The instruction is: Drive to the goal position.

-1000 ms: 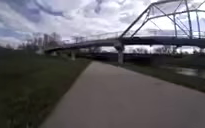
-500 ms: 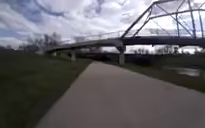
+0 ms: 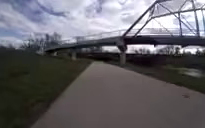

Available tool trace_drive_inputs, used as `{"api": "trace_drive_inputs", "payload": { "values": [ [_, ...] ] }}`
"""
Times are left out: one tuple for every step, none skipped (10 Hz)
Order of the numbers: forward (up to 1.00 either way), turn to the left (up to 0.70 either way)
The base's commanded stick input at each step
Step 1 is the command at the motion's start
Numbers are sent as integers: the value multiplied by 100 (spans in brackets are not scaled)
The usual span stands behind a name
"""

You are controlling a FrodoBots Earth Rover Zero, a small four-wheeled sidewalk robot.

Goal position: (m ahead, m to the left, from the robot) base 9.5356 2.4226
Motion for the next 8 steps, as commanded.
{"api": "trace_drive_inputs", "payload": {
  "values": [
    [100,0],
    [100,0],
    [100,0],
    [100,0],
    [100,0],
    [100,0],
    [100,0],
    [100,0]
  ]
}}
